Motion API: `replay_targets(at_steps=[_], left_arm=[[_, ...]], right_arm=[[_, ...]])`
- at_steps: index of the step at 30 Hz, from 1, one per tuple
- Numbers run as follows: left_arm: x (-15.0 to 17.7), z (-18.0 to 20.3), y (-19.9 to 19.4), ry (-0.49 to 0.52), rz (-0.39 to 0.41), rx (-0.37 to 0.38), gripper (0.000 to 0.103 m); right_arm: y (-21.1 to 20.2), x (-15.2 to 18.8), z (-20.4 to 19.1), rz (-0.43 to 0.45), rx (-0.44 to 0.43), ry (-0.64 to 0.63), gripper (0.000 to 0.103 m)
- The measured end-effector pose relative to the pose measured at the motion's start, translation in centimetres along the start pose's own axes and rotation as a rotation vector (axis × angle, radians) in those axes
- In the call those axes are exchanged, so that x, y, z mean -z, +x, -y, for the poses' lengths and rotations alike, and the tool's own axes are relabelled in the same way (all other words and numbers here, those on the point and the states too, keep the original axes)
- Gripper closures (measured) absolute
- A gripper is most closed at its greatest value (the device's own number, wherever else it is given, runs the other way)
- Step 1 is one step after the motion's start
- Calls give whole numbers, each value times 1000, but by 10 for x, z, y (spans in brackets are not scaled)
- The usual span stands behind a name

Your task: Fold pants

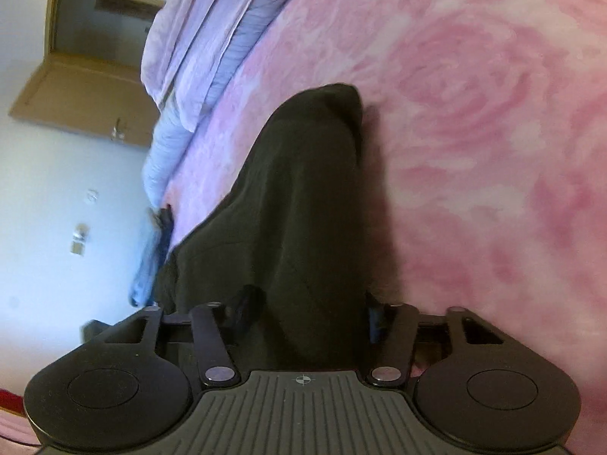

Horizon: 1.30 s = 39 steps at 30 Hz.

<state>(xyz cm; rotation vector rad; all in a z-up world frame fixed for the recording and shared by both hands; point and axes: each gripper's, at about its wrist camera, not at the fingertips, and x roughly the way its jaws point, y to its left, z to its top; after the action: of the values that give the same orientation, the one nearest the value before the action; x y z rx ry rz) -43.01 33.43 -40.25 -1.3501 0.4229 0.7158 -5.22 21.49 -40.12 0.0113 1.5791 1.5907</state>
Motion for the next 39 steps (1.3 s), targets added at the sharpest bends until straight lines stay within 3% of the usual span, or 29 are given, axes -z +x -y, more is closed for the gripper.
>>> replay_targets(at_steps=[2, 5, 10, 19, 28, 39], left_arm=[[4, 7, -4, 10, 11, -17, 49], [4, 21, -7, 14, 7, -72, 55], [3, 42, -34, -26, 26, -101, 60], [5, 63, -151, -135, 191, -116, 60], [-21, 8, -273, -254, 386, -153, 60], [-137, -95, -384, -336, 493, -229, 60]], right_arm=[[-2, 1, -3, 4, 34, 29, 72], [-8, 1, -20, 3, 77, 28, 83], [-12, -12, -68, -25, 161, -21, 84], [16, -38, -183, -160, 104, -148, 84], [138, -35, -311, -309, 26, -347, 84], [339, -36, -432, -414, -17, -425, 84]])
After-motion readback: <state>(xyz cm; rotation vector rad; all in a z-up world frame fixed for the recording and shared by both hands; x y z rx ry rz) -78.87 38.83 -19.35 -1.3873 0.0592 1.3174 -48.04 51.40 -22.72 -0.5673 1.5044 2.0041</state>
